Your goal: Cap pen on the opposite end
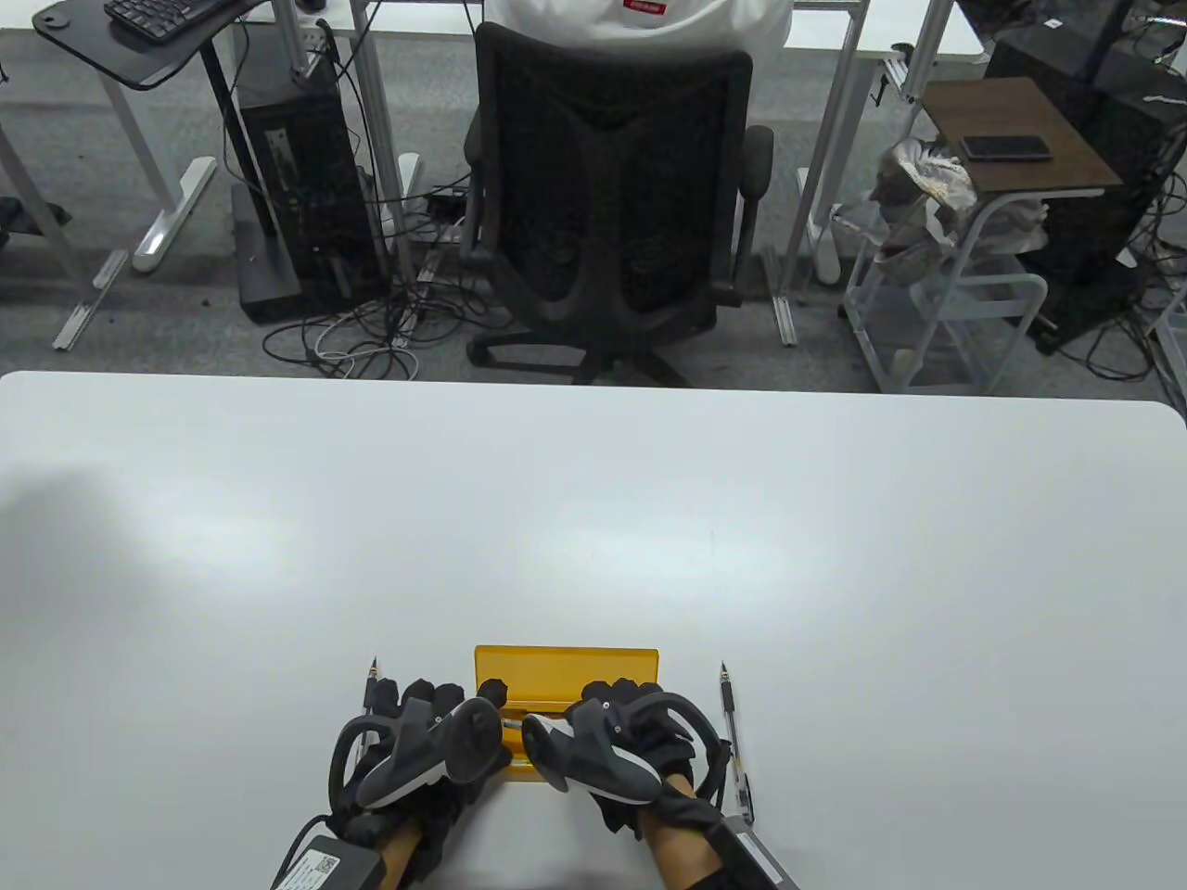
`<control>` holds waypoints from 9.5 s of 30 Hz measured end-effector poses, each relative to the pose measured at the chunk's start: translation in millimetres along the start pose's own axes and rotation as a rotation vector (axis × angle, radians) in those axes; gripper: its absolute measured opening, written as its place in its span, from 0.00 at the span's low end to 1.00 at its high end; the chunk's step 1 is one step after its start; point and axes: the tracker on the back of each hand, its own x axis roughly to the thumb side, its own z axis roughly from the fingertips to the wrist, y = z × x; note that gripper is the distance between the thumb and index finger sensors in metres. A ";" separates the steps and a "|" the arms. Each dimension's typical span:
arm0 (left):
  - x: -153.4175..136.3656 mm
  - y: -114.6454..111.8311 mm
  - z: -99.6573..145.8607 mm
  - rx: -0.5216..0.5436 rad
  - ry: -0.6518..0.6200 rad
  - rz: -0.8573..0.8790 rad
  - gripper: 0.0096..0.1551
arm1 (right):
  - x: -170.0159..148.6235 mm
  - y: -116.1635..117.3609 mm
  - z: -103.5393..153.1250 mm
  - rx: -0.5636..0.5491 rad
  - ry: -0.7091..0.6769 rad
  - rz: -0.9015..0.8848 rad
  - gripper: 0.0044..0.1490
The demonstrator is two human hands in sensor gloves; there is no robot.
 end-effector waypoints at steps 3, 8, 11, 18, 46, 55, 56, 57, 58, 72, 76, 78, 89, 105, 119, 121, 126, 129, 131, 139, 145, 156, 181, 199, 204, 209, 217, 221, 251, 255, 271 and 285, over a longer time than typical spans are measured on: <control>-0.5 -0.1 0.3 0.022 -0.002 0.007 0.42 | -22.3 -9.2 6.9 -0.020 0.081 -0.094 0.24; -3.1 13.6 7.8 0.132 -0.019 0.081 0.38 | -55.6 -13.4 15.4 -0.009 0.137 -0.595 0.24; -10.4 28.1 17.7 0.227 -0.014 0.329 0.36 | -61.5 -9.7 15.8 0.040 0.114 -0.814 0.24; -17.2 22.4 32.2 0.163 -0.029 1.285 0.37 | -41.7 -11.9 13.9 0.169 -0.071 -0.951 0.25; -61.1 52.6 52.0 0.626 0.099 1.301 0.31 | -19.1 -25.5 18.0 0.117 -0.178 -1.114 0.28; -91.3 52.8 60.8 0.695 0.055 1.101 0.32 | -40.3 -13.9 17.3 0.016 -0.049 -1.112 0.28; -86.5 52.6 59.7 0.676 0.032 1.072 0.33 | -40.7 -12.6 18.7 0.017 -0.033 -1.070 0.28; -83.9 52.1 59.2 0.669 0.022 1.053 0.32 | -41.0 -12.2 18.7 0.017 -0.026 -1.053 0.28; -80.7 51.6 58.2 0.656 0.010 1.023 0.32 | -41.6 -11.7 18.5 0.015 -0.016 -1.041 0.28; -60.0 55.4 57.3 0.594 -0.107 0.624 0.27 | -44.9 -9.9 19.8 0.012 0.036 -1.000 0.28; -46.2 58.8 56.9 0.567 -0.166 0.454 0.25 | -47.7 -11.1 19.9 -0.027 0.060 -1.010 0.28; -39.0 60.0 56.4 0.548 -0.194 0.386 0.25 | -48.9 -11.3 20.8 -0.040 0.069 -1.013 0.28; -14.9 59.6 55.4 0.506 -0.280 0.228 0.25 | -46.6 -17.5 23.3 -0.085 0.033 -1.003 0.28; -6.4 56.3 54.3 0.472 -0.319 0.190 0.24 | -43.1 -16.1 22.1 -0.021 -0.025 -1.045 0.28; 0.1 60.1 59.5 0.505 -0.352 0.128 0.24 | -24.0 -31.0 28.9 -0.112 -0.084 -0.831 0.29; 0.7 60.6 59.8 0.510 -0.353 0.104 0.24 | -22.8 -31.3 28.7 -0.103 -0.092 -0.820 0.29; 4.5 60.5 60.4 0.515 -0.367 0.044 0.23 | -17.8 -31.9 29.3 -0.084 -0.111 -0.749 0.30; 6.3 59.8 60.0 0.511 -0.369 0.019 0.24 | -14.4 -30.4 28.8 -0.060 -0.119 -0.715 0.30; 7.1 60.2 60.1 0.513 -0.372 -0.012 0.23 | -11.3 -29.0 28.3 -0.040 -0.131 -0.696 0.30; 8.6 57.1 58.6 0.482 -0.379 -0.017 0.24 | -8.1 -25.8 27.8 -0.019 -0.131 -0.665 0.30; 6.2 57.4 57.1 0.492 -0.342 0.068 0.26 | -11.1 -20.0 22.8 0.076 -0.099 -0.689 0.30; -50.1 30.9 45.0 0.305 -0.017 1.209 0.32 | -31.6 -18.0 22.6 -0.032 -0.042 -1.108 0.30; -66.8 52.7 49.0 0.428 0.136 0.609 0.28 | -35.5 -8.9 21.2 0.017 0.077 -0.936 0.34; -32.1 5.9 -0.6 -0.091 0.376 -0.028 0.30 | -33.7 -7.5 20.6 0.049 0.066 -0.911 0.34; -26.6 5.1 -1.0 -0.083 0.370 -0.077 0.30 | -33.6 -7.4 20.5 0.050 0.063 -0.915 0.34; -26.3 4.7 -0.8 -0.085 0.375 -0.074 0.31 | -33.3 -7.6 20.6 0.051 0.059 -0.912 0.34; -26.5 4.7 -0.8 -0.091 0.372 -0.072 0.32 | -33.7 -7.2 20.7 0.056 0.064 -0.913 0.35; -26.7 5.0 -0.6 -0.090 0.370 -0.075 0.32 | -33.2 -7.2 20.8 0.059 0.062 -0.909 0.34; 17.9 3.8 0.4 0.058 -0.059 -0.206 0.43 | -36.6 -12.1 13.7 0.024 0.201 -0.393 0.28; 13.0 0.9 -2.8 -0.019 -0.047 -0.130 0.44 | -28.7 -4.2 5.6 0.030 0.193 -0.309 0.27; 6.1 -2.4 -2.8 -0.011 0.006 -0.019 0.44 | 7.3 20.5 -2.9 -0.038 0.095 -0.049 0.24; 3.6 -3.7 -3.7 0.017 0.013 0.038 0.43 | -18.8 6.3 2.2 0.081 0.144 -0.085 0.26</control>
